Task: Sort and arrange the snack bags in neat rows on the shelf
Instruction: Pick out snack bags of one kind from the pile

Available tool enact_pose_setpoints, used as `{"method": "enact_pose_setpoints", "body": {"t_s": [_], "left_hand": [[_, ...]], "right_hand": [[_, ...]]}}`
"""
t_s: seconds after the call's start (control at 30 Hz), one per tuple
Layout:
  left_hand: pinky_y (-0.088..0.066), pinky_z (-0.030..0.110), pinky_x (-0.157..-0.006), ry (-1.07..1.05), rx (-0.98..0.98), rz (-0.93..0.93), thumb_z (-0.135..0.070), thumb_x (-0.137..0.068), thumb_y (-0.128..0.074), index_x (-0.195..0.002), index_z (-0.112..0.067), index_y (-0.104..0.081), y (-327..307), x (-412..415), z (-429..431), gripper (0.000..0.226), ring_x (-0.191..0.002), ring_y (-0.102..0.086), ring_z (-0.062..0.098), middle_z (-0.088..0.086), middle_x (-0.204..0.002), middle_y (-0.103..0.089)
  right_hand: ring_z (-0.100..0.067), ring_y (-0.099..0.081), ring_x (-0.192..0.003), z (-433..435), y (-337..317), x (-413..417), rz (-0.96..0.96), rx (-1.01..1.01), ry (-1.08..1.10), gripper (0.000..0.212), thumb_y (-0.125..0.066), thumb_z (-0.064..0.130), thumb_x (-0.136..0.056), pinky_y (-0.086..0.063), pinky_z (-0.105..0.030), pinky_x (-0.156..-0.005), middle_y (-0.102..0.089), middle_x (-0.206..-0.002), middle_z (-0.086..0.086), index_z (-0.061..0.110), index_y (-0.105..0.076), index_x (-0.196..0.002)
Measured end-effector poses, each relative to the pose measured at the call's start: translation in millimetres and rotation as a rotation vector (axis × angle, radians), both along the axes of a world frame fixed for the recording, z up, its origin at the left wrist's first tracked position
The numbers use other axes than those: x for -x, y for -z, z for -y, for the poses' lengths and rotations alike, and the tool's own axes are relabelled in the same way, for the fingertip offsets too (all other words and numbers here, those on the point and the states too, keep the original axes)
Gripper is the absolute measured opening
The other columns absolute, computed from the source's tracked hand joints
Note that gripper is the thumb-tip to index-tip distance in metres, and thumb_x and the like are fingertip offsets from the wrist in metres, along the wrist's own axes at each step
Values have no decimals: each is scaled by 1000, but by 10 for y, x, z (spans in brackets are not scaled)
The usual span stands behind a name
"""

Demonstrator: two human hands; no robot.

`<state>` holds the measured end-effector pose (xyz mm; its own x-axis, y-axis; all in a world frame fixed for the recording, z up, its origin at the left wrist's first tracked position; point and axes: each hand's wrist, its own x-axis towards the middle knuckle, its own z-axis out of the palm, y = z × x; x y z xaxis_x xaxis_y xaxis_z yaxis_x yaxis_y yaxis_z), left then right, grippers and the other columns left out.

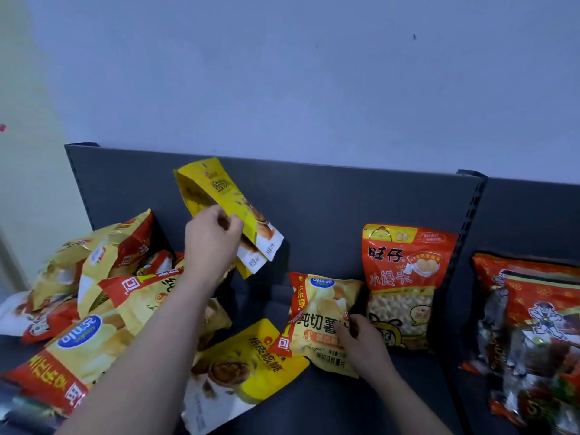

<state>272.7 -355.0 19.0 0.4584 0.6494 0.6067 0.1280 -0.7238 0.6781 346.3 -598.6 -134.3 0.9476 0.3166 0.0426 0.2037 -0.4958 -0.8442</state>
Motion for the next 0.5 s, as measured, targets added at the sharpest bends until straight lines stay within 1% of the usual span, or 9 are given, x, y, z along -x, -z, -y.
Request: {"method": "enact_pose_setpoints", "body": {"t_s": [0.07, 0.13, 0.17, 0.23, 0.3, 0.37, 0.4, 0.43, 0.5], "left_hand": [[-32, 36, -51, -55, -5, -30, -21, -88, -55, -70, 2, -50, -85, 46, -257, 30, -59, -50, 28, 13, -63, -54], [-35, 38, -53, -121, -34, -153, -22, -88, -53, -73, 1, -52, -62, 59, -534, 28, -65, -53, 36, 16, -69, -56], [-38, 37, -55, -159, -59, -240, -22, -88, -53, -75, -1, -53, -21, 70, -655, 25, -70, -55, 38, 17, -75, -58], [-46, 40, -66, -230, -82, -391, -24, -90, -51, -85, -3, -57, 87, 97, -853, 22, -82, -58, 42, 20, -89, -62], [-49, 45, -75, -264, -45, -471, -25, -93, -48, -100, -1, -57, 179, 133, -966, 27, -93, -57, 45, 24, -105, -60], [-47, 48, -81, -275, -5, -501, -31, -96, -50, -114, 0, -51, 216, 173, -970, 35, -102, -53, 46, 25, -117, -52], [-45, 49, -84, -301, -11, -504, -33, -95, -53, -117, 0, -49, 220, 190, -934, 40, -106, -50, 46, 25, -122, -48], [-43, 49, -86, -340, -45, -498, -35, -93, -56, -117, 0, -49, 217, 205, -873, 43, -109, -48, 46, 25, -124, -46], [-40, 48, -88, -392, -178, -452, -35, -87, -65, -111, 1, -52, 222, 218, -704, 45, -110, -46, 45, 25, -123, -46]], "right_hand": [[6, -47, -77, -85, -14, 13, 10, 5, -8, 11, -53, 31, -98, -33, -10, -55, -51, -89, 19, 24, -49, -106], [3, -47, -77, -168, -30, 34, 14, 22, -10, 10, -52, 31, -98, -32, -10, -56, -54, -93, 13, 25, -47, -105], [0, -48, -78, -202, -33, 41, 11, 22, -8, 11, -53, 31, -98, -35, -13, -58, -57, -97, 9, 26, -47, -104], [-8, -55, -86, -249, -23, 39, -5, 8, -1, 13, -55, 32, -96, -44, -23, -68, -62, -104, 3, 24, -50, -105], [-11, -58, -90, -274, -5, 26, -18, 7, 7, 15, -56, 33, -96, -48, -29, -74, -62, -101, 5, 24, -52, -107], [-9, -57, -87, -288, -6, 16, -19, 11, 13, 14, -56, 33, -96, -47, -28, -70, -59, -95, 9, 24, -51, -105], [-7, -56, -85, -297, -3, 10, -17, 10, 18, 15, -55, 34, -96, -46, -27, -68, -59, -94, 9, 23, -51, -105], [-7, -57, -84, -308, -4, 6, -16, 6, 24, 17, -55, 35, -96, -47, -28, -68, -60, -94, 9, 21, -52, -105], [-9, -58, -86, -333, -9, 0, -29, -6, 34, 26, -54, 39, -95, -48, -30, -70, -62, -98, 7, 18, -53, -110]]}}
